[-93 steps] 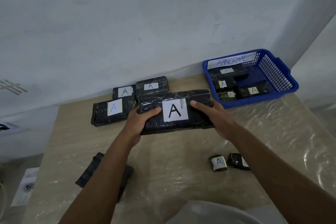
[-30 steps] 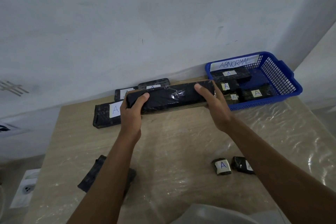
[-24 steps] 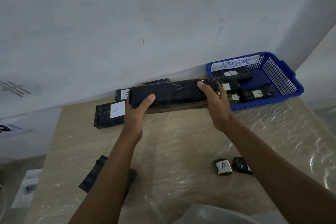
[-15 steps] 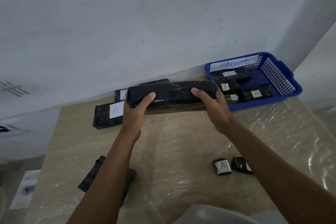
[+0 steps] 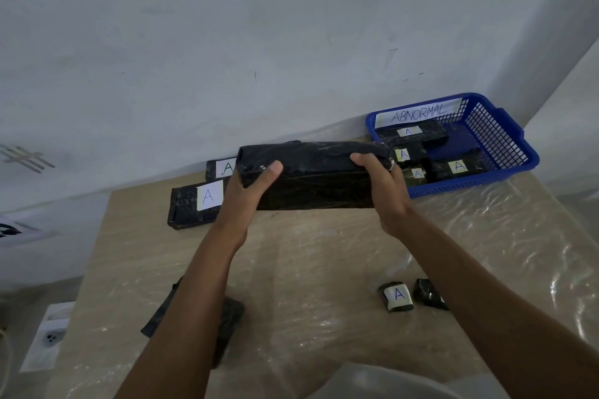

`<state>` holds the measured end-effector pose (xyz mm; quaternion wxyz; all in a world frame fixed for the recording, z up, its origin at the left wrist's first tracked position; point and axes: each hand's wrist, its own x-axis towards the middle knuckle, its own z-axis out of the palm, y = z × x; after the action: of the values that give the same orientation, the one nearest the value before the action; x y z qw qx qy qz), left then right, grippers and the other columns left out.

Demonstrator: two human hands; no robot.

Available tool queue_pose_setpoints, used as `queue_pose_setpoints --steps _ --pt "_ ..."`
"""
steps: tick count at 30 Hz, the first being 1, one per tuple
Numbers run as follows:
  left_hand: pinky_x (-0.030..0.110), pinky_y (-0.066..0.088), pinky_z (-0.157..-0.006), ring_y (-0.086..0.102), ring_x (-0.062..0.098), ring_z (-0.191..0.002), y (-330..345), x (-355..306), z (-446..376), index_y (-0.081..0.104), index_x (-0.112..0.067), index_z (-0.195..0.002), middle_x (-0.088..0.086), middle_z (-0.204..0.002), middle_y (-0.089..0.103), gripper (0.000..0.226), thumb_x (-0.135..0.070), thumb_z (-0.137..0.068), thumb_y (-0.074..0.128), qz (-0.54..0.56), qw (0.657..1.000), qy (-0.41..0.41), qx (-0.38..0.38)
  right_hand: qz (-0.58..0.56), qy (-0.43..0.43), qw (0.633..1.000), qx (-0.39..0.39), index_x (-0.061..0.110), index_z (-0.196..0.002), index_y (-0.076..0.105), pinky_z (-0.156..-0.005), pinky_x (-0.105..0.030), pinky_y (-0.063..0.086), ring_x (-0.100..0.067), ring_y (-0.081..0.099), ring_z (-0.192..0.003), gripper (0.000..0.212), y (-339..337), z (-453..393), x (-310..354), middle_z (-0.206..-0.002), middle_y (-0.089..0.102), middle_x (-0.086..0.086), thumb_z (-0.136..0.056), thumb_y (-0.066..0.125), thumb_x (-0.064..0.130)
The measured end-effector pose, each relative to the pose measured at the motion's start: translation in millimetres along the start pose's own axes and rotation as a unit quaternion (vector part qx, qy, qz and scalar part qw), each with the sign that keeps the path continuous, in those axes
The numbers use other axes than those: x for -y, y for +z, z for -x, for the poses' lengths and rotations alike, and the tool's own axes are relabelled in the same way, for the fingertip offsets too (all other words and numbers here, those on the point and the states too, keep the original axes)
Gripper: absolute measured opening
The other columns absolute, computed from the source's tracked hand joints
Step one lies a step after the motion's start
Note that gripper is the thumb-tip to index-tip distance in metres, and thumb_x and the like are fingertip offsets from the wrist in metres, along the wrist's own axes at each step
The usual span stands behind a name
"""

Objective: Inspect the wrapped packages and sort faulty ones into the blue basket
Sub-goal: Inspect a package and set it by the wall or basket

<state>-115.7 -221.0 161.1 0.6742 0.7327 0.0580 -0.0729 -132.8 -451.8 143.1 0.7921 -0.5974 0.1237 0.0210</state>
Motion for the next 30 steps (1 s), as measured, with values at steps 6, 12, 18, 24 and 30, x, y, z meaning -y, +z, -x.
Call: queue_pose_setpoints --steps 6,12,18,24,30 --pt "0.022 0.051 -0.087 0.065 -0.009 -0.096 2.5 7.6 5.8 0.06 -0.044 -0.102 -0.019 -0.107 0.069 0.034 -0.038 -0.079 0.084 -0.052 0.994 0.042 -0.088 0.052 -0.005 0.997 0.049 0.03 -0.129 0.062 -0.103 -0.041 0.055 -0.016 0.069 -0.115 0.052 -3.3 -2.2 -2.3 -0.121 0.072 0.002 -0.088 0.067 0.062" --pt "0.037 0.058 -0.093 0.071 0.006 -0.09 4.8 4.8 2.9 0.067 -0.032 -0.091 -0.015 -0.085 0.075 0.02 -0.042 -0.082 0.082 0.0 0.992 0.004 -0.129 0.081 -0.091 0.992 0.044 0.024 -0.127 0.06 -0.088 -0.03 0.061 -0.012 0.073 -0.107 0.046 1.1 2.2 -9.2 -0.117 0.073 0.0 -0.088 0.077 0.041" --pt "0.036 0.059 -0.093 0.076 0.013 -0.098 -4.2 0.8 4.9 0.069 -0.028 -0.108 -0.009 -0.1 0.079 0.046 -0.043 -0.069 0.088 0.044 0.998 -0.006 -0.04 0.047 -0.076 0.996 0.004 0.016 -0.122 0.066 -0.095 -0.044 0.061 -0.021 0.074 -0.108 0.036 2.3 -3.4 -11.5 -0.115 0.076 -0.007 -0.093 0.076 0.036" --pt "0.035 0.06 -0.087 0.077 0.018 -0.097 -5.2 2.3 1.2 0.072 -0.023 -0.105 -0.005 -0.099 0.081 0.025 -0.022 -0.083 0.083 0.041 0.998 -0.009 -0.055 0.049 -0.031 0.997 0.045 0.021 -0.128 0.064 -0.106 -0.045 0.053 -0.019 0.072 -0.114 0.056 -5.0 -5.8 -7.1 -0.119 0.076 0.0 -0.083 0.082 0.047" --pt "0.036 0.057 -0.093 0.076 0.017 -0.099 -7.7 -1.4 0.4 0.071 -0.02 -0.113 -0.002 -0.105 0.08 0.047 -0.03 -0.071 0.09 0.071 0.997 -0.015 -0.016 0.048 -0.058 0.997 0.013 0.014 -0.125 0.065 -0.101 -0.039 0.057 -0.017 0.074 -0.107 0.033 -3.5 -1.7 -7.7 -0.113 0.076 -0.003 -0.094 0.075 0.022"
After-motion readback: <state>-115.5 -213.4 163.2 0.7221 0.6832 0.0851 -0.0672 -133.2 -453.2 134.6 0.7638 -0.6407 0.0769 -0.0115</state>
